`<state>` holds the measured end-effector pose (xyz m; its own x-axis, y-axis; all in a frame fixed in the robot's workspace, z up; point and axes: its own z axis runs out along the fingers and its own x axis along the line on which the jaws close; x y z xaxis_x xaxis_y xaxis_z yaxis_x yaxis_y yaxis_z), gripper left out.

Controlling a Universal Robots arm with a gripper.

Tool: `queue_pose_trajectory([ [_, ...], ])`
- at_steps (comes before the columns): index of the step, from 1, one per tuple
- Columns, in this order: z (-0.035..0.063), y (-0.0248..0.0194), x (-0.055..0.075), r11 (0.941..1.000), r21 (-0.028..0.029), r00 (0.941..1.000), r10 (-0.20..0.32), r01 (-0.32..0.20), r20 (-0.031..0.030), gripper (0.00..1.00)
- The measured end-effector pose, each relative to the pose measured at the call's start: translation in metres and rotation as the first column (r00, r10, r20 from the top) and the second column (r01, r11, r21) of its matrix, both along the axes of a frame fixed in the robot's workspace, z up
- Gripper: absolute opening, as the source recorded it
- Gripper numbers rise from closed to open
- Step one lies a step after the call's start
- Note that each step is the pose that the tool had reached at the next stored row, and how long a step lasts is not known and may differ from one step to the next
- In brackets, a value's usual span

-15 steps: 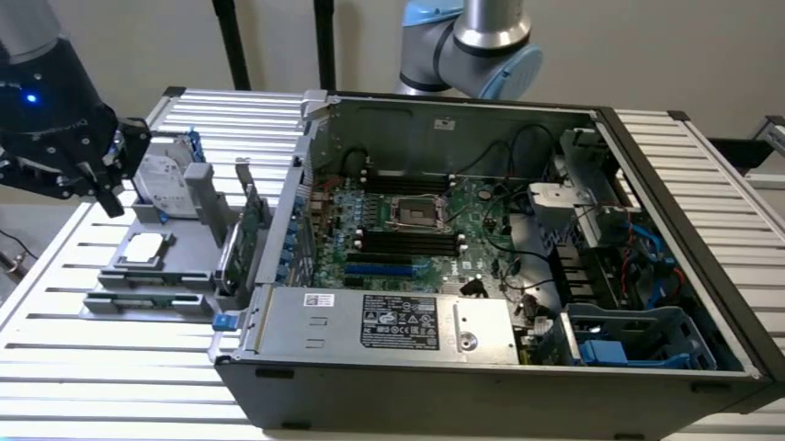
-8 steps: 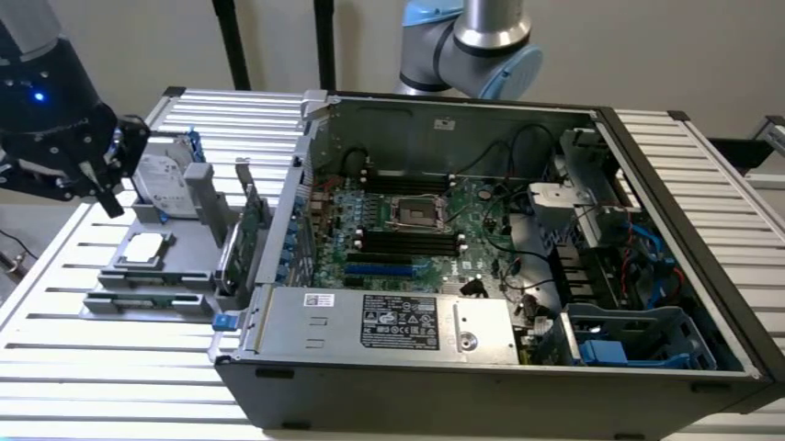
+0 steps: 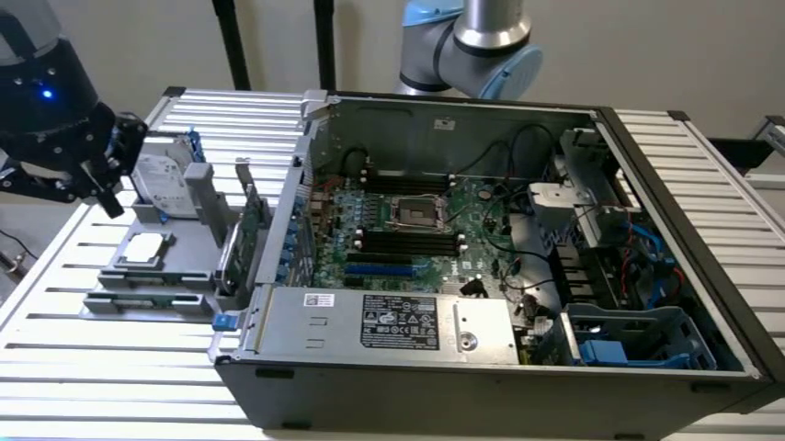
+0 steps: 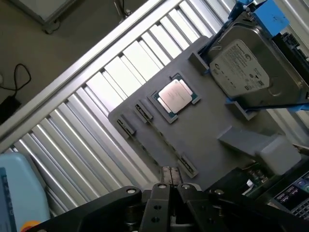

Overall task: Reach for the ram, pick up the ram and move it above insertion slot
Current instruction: 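Pick up the ram and move it above insertion slot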

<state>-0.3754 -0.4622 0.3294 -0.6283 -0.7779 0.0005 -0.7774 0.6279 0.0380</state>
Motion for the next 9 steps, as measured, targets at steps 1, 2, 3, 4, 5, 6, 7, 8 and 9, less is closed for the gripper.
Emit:
queue_pose_trajectory([
  [1,0.0,0.0,0.0,0.9998,0.0001,0.9998,0.018,-0.018,0.0,0.11],
  [2,0.0,0.0,0.0,0.9994,0.0001,0.9994,0.036,-0.036,0.0,0.11],
  [3,0.0,0.0,0.0,0.9985,0.0,0.9985,0.054,-0.054,0.0,0.11],
  [4,0.0,0.0,0.0,0.9974,0.0,0.9974,0.072,-0.072,-0.0001,0.11],
  [5,-0.0001,0.0,0.0,0.9959,0.0001,0.9959,0.09,-0.09,0.0,0.11],
  [6,-0.0001,0.0,0.0,0.9942,0.0001,0.9942,0.108,-0.108,0.0,0.11],
  [7,-0.0001,0.0,0.0,0.9919,0.0001,0.9919,0.127,-0.127,0.0,0.11],
  [8,-0.0001,0.0,0.0,0.9894,0.0,0.9894,0.145,-0.145,0.0,0.11],
  [9,-0.0002,0.0,0.0,0.9867,0.0,0.9867,0.163,-0.163,0.0,0.11],
])
